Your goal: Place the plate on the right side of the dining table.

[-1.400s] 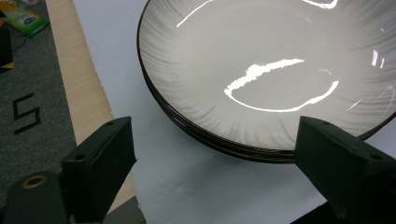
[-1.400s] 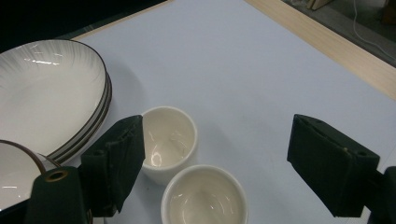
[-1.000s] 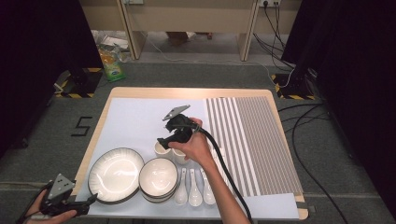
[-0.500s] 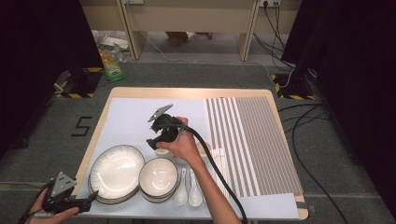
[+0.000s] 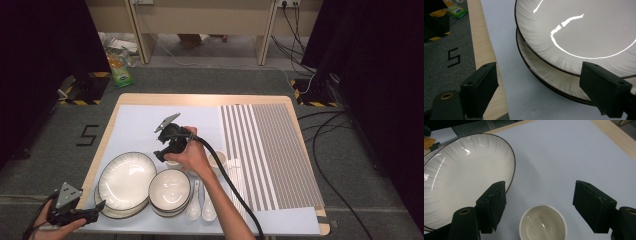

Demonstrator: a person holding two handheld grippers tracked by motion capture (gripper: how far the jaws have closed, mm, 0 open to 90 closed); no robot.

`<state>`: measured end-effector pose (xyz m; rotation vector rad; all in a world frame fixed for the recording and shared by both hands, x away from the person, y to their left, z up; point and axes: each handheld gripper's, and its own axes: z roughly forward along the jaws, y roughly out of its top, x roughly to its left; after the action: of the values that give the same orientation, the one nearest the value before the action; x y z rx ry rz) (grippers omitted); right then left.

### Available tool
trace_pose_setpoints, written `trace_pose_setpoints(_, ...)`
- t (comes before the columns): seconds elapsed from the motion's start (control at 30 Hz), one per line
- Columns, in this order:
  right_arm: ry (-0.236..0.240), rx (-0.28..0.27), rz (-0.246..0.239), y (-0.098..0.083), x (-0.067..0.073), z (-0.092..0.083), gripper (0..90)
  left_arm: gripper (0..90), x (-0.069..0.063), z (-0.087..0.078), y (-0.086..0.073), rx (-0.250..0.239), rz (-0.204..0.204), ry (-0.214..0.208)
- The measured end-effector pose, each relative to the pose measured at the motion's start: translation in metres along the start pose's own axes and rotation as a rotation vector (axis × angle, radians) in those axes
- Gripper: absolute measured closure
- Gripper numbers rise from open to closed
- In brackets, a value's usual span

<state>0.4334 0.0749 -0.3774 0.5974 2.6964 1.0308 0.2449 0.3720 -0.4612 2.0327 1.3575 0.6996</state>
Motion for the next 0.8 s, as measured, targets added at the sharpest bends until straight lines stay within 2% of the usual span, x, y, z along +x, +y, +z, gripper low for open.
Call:
trace_pose_setpoints(0.13, 0.019, 0.004, 0.014, 0.002, 0.0, 0.005, 28.7, 14.4, 0.002, 0.003, -0.001, 0.011, -0.008, 0.0)
trace_pose_setpoints(0.17, 0.024, 0.003, 0.013, 0.002, -0.001, 0.006, 28.8, 14.4, 0.001, 0.004, -0.001, 0.0, -0.008, 0.012)
trace_pose_setpoints(0.3, 0.038, 0.004, 0.018, 0.003, -0.002, 0.009, 30.9, 14.1, 0.001, 0.004, 0.0, 0.013, -0.003, 0.019)
trace_pose_setpoints(0.43, 0.046, 0.007, 0.022, 0.003, -0.003, 0.012, 32.3, 14.4, 0.001, 0.007, 0.0, -0.005, -0.01, 0.033)
trace_pose_setpoints(0.63, 0.055, 0.015, 0.012, 0.004, -0.002, 0.015, 33.6, 14.4, 0.0, 0.008, 0.001, -0.003, -0.016, 0.032)
trace_pose_setpoints(0.8, 0.074, 0.031, 0.024, 0.007, 0.0, 0.02, 35.0, 14.3, 0.002, 0.01, 0.001, -0.004, -0.015, 0.044)
